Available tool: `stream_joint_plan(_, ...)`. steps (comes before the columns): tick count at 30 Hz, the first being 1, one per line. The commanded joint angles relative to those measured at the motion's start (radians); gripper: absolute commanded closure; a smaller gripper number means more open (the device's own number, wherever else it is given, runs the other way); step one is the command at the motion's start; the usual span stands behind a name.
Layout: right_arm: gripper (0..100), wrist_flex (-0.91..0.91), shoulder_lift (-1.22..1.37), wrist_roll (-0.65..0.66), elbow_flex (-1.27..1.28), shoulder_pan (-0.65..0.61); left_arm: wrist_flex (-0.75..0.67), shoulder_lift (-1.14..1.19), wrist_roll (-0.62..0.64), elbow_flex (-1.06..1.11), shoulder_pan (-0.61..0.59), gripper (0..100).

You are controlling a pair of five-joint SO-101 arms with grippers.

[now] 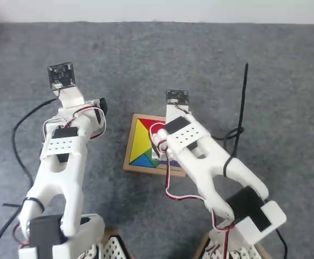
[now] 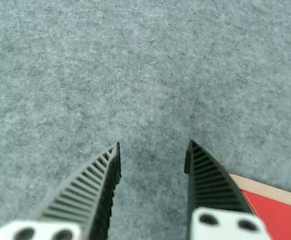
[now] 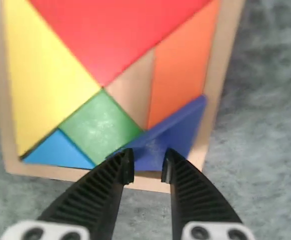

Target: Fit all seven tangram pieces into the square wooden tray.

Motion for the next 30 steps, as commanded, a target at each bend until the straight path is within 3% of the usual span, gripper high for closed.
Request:
stream_joint_plan(1,89.0,0.018,-0.01,0.014,-0.015,0.019,-0.025,-0.041,0.009,-0.005,-0.005,79)
stream_joint_plan(8,93.9,0.019,-0.01,0.015,-0.015,-0.053,-0.025,-0.041,0.009,-0.005,-0.006,79)
stream_joint_plan(21,95.0,0.019,-0.147,0.015,-0.021,-0.045,-0.023,-0.041,0.009,-0.005,-0.006,79)
stream_joint_plan(26,97.1,0.051,-0.326,0.028,-0.015,0.087,-0.018,-0.052,0.009,-0.002,-0.002,79)
stream_joint_plan(30,99.1,0.087,-0.498,0.173,0.028,0.171,-0.006,-0.137,-0.021,0.027,-0.002,86)
